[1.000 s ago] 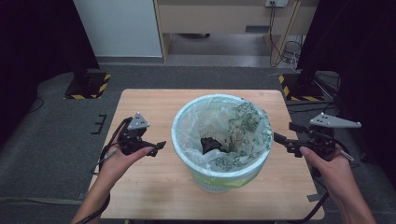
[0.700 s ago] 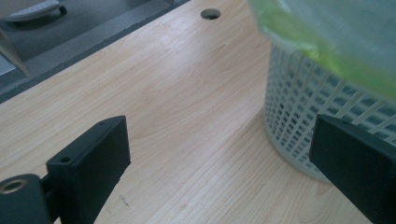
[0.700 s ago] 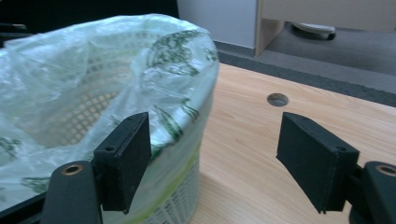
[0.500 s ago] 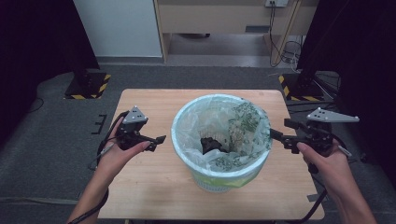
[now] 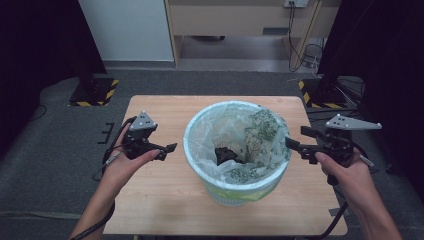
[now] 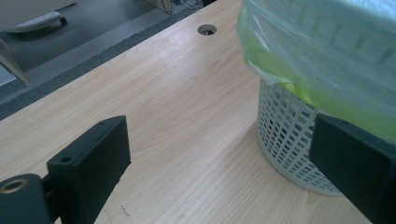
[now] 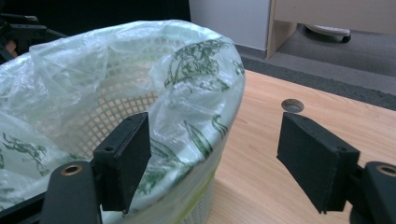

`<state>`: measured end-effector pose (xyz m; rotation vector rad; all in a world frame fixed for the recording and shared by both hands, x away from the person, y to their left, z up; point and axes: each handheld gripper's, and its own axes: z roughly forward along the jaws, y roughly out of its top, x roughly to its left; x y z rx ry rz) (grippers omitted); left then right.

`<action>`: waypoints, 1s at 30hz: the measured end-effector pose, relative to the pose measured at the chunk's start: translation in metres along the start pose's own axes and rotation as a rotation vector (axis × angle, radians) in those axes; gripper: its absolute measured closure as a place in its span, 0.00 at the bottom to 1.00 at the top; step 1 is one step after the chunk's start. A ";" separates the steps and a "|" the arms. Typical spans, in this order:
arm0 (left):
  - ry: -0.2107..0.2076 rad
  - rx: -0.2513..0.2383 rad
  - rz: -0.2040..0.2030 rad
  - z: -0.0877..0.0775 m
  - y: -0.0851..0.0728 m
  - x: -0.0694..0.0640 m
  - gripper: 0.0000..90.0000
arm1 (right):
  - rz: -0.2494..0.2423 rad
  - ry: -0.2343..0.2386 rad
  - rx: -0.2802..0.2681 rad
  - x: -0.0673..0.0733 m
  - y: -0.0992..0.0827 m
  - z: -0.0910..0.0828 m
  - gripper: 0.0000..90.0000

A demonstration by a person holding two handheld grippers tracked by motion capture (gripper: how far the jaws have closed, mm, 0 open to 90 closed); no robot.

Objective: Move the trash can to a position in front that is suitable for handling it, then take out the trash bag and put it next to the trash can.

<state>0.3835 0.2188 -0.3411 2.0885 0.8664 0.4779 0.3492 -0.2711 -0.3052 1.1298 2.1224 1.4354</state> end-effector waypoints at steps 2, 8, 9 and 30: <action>0.001 -0.025 0.014 -0.002 0.003 0.003 0.06 | -0.003 0.005 -0.001 0.002 0.003 0.001 0.31; 0.006 -0.062 -0.003 -0.013 0.011 0.004 0.13 | -0.019 0.024 -0.004 0.012 0.013 0.006 0.37; 0.003 -0.070 -0.008 -0.015 0.013 0.004 0.14 | -0.025 0.027 -0.004 0.013 0.015 0.007 0.37; -0.131 -0.118 0.070 -0.015 0.060 -0.056 0.16 | -0.083 -0.080 0.099 0.030 0.027 0.034 0.34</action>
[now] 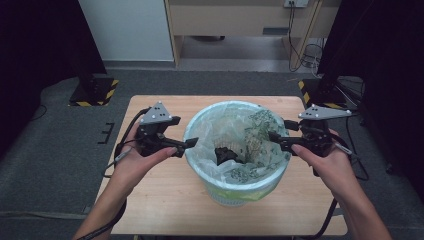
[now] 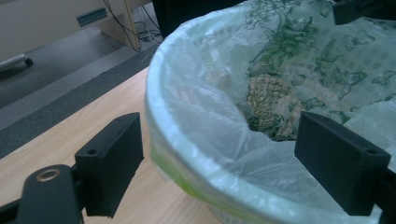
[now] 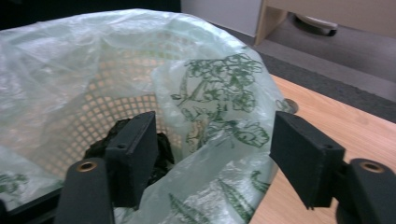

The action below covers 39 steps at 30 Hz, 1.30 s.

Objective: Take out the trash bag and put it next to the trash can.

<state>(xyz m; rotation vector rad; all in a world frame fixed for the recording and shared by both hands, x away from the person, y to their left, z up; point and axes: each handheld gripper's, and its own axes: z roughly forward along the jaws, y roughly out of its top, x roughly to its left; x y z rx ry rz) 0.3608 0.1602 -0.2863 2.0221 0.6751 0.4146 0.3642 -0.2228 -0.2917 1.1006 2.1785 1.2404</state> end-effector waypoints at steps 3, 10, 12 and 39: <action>0.006 0.013 -0.003 0.006 0.000 -0.002 0.17 | 0.000 -0.024 0.030 -0.001 -0.001 0.003 0.38; 0.034 0.031 0.006 0.019 -0.006 -0.006 0.22 | -0.017 -0.068 0.026 -0.004 -0.005 0.004 0.57; 0.048 0.026 0.004 0.021 -0.007 -0.006 0.24 | -0.015 -0.078 0.009 -0.006 -0.005 0.003 0.63; 0.134 -0.100 -0.007 0.014 -0.011 -0.002 1.00 | 0.053 -0.028 -0.097 -0.009 0.002 -0.001 1.00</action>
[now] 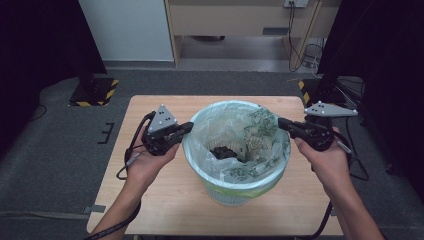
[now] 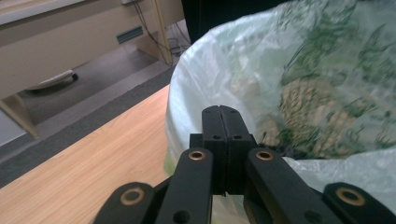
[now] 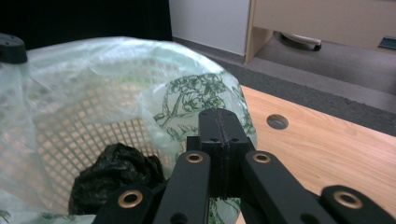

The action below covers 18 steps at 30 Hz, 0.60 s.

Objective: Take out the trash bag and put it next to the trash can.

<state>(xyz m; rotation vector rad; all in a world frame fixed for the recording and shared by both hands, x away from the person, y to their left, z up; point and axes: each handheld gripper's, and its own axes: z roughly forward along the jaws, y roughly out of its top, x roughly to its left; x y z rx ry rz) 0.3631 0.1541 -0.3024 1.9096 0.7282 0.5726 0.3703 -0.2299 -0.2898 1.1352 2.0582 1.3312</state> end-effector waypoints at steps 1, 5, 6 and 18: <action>-0.009 -0.010 -0.012 0.000 0.001 0.000 1.00 | 0.003 0.002 -0.005 0.000 0.001 -0.001 1.00; -0.032 -0.025 -0.034 -0.001 0.007 -0.001 1.00 | 0.000 0.008 -0.024 0.002 0.008 -0.006 1.00; -0.038 -0.032 -0.042 -0.001 0.009 -0.001 1.00 | -0.001 0.009 -0.028 0.003 0.010 -0.008 1.00; -0.079 -0.087 -0.106 -0.002 0.024 -0.002 1.00 | -0.010 0.048 -0.053 0.018 0.032 -0.013 1.00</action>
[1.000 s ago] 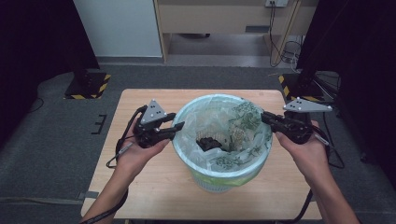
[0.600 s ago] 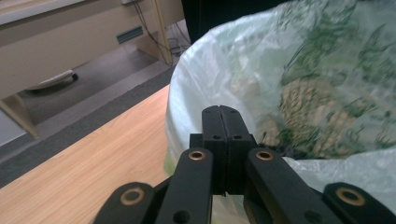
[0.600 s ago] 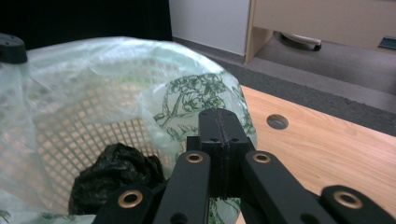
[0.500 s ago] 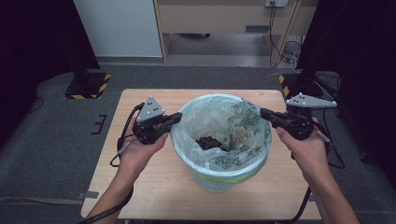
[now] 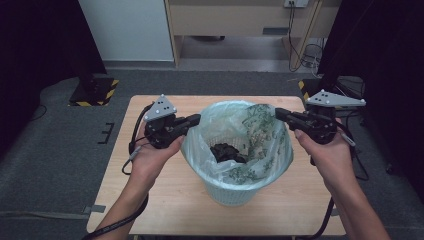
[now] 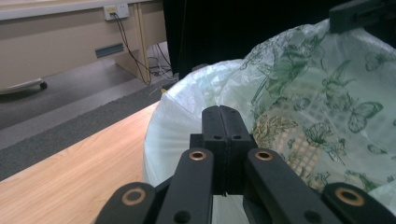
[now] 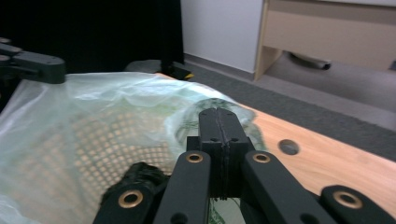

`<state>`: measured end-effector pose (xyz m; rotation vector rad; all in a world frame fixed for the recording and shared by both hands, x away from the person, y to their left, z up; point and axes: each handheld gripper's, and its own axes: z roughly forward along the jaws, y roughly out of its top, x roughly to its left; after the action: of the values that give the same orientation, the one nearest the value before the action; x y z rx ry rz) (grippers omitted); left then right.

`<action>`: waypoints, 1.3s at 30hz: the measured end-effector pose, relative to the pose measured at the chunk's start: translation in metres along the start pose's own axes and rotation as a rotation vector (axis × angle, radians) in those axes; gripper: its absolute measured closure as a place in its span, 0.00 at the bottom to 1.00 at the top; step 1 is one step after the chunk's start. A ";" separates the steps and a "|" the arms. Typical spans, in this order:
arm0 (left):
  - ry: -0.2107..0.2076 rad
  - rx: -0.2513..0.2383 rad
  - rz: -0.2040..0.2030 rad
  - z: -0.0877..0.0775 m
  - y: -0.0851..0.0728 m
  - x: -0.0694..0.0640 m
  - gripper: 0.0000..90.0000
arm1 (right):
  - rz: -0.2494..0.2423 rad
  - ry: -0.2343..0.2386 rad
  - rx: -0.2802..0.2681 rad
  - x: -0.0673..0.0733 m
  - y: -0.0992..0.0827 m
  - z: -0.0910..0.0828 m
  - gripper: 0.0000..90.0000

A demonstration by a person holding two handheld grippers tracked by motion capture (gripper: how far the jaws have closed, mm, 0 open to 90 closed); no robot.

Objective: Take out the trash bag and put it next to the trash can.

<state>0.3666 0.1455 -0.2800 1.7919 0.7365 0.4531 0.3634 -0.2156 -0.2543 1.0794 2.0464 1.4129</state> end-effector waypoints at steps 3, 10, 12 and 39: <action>-0.010 -0.008 -0.018 0.001 0.002 0.001 1.00 | 0.054 0.047 0.018 0.000 -0.004 0.005 1.00; -0.026 -0.025 -0.030 0.001 0.011 -0.002 1.00 | 0.240 0.188 0.015 -0.007 -0.012 0.016 1.00; -0.026 -0.027 -0.028 0.001 0.013 -0.004 1.00 | 0.272 0.209 0.002 -0.010 -0.013 0.015 1.00; -0.132 -0.079 -0.086 0.015 0.044 -0.024 1.00 | 0.474 0.332 -0.050 -0.023 -0.015 0.015 1.00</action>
<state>0.3700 0.1098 -0.2419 1.6924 0.6913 0.2996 0.3829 -0.2283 -0.2754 1.4573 2.0369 1.9786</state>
